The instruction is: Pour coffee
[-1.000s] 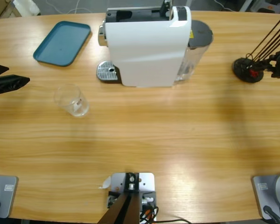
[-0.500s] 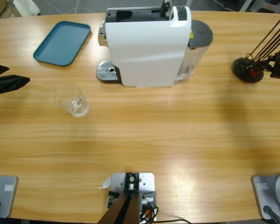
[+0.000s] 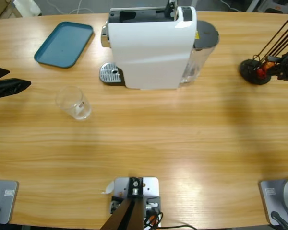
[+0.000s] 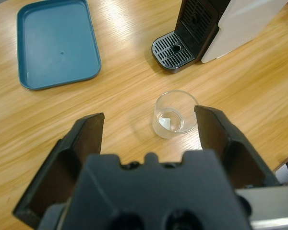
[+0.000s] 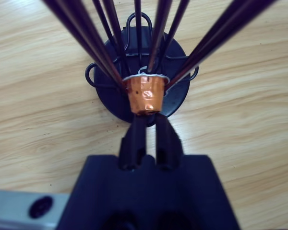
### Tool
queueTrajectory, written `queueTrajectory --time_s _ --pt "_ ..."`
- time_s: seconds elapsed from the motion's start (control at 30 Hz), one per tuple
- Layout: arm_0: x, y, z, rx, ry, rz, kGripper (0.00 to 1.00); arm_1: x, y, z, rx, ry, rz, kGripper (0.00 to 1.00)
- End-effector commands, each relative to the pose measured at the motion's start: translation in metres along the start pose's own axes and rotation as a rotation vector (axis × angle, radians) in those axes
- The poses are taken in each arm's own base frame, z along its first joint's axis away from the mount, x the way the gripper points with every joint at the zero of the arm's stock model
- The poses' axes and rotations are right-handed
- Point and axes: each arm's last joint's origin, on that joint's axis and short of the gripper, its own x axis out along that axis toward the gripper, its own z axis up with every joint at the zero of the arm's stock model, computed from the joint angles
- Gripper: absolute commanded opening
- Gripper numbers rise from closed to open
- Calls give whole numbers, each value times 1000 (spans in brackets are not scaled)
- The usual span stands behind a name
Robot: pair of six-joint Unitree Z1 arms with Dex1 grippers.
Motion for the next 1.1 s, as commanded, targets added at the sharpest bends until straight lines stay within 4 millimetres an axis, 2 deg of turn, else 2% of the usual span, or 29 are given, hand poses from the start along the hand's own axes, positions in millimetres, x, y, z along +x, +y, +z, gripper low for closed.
queueTrajectory --time_s 0.03,0.07,0.1,0.13,0.17,0.23,0.33,0.57,0.67,0.9,0.93,0.97,1.1 --pt "2 2 -12 -4 33 10 812 5 -5 -5 -1 20 -13 0" --pt "2 2 -12 -4 33 10 812 6 -5 -5 -1 21 -12 26" --pt "2 2 -12 -4 33 10 812 6 -5 -5 0 23 -9 301" --pt "2 2 -12 -3 33 10 812 6 -4 -5 -1 23 -5 654" --pt "2 2 -12 -3 33 10 812 5 -4 -5 0 22 0 808" --pt "2 2 -12 -3 33 8 812 4 -4 -5 1 21 11 925" --pt "2 2 -12 -2 32 8 812 -1 -2 -7 -10 7 17 932" --pt "1 2 -12 -1 32 -4 812 -16 0 -16 -19 -73 9 880" --pt "1 2 -12 -1 29 -4 812 -14 0 -17 -12 -90 5 798" --pt "0 2 -12 0 28 -6 812 -6 0 -20 10 -78 -7 741" --pt "0 2 -12 0 28 -6 812 -5 1 -20 14 -76 -9 655" --pt "0 2 -12 0 28 -6 812 -4 1 -20 16 -78 -10 632" --pt "0 2 -12 0 28 -6 812 -2 1 -21 18 -86 -7 632"
